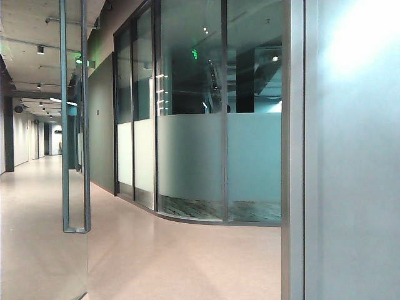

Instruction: Raise the arm to find the leftmost switch on the wall and turn on the lights.

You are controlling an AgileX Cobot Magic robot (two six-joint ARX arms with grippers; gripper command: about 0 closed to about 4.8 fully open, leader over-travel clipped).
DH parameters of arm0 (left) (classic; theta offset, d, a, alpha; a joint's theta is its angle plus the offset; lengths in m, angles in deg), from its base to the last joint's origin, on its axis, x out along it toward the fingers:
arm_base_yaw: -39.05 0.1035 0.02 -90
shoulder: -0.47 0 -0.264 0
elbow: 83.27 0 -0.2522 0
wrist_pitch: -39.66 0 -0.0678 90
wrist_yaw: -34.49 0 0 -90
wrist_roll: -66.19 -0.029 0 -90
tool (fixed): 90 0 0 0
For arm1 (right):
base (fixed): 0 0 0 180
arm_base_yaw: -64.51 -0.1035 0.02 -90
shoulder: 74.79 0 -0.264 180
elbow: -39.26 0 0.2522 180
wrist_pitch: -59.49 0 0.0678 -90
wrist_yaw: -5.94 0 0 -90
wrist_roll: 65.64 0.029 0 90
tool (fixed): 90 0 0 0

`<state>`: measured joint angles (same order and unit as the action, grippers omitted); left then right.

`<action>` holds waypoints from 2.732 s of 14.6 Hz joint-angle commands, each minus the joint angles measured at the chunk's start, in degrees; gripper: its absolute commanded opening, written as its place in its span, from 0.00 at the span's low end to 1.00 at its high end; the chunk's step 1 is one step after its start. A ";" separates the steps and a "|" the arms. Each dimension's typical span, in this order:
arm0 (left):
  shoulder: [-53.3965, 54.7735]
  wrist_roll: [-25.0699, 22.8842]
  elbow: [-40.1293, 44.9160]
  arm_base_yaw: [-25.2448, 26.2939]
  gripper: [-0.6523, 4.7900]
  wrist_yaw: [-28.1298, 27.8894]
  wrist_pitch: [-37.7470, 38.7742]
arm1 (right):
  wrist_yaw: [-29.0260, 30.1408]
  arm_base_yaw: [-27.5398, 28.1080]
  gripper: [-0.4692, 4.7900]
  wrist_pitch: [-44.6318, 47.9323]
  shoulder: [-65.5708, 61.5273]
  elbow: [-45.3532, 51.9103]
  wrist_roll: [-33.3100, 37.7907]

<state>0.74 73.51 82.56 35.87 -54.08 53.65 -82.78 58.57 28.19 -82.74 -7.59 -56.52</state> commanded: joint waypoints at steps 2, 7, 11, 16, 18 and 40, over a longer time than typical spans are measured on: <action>-0.04 -0.61 -0.11 1.57 0.11 0.31 -0.52 | -0.07 0.02 0.09 0.61 0.07 -0.15 -0.11; -0.04 -0.70 -0.11 1.51 0.11 0.33 -0.76 | -0.07 0.02 0.09 0.61 0.07 -0.15 -0.11; -0.02 -0.87 -0.11 1.55 0.11 0.28 -0.63 | -0.07 0.02 0.09 0.61 0.07 -0.15 -0.11; -0.04 -0.87 -0.11 1.53 0.11 0.28 -0.63 | -0.07 0.02 0.09 0.61 0.07 -0.15 -0.11; -0.04 -0.87 -0.11 1.53 0.11 0.28 -0.63 | -0.07 0.02 0.09 0.61 0.07 -0.15 -0.11; -0.04 -0.87 -0.11 1.53 0.11 0.28 -0.50 | -0.04 9.44 0.09 19.96 7.82 32.41 -3.06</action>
<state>0.74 73.09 82.56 37.43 -54.01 53.65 -82.76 68.23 45.48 -75.07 24.74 -59.66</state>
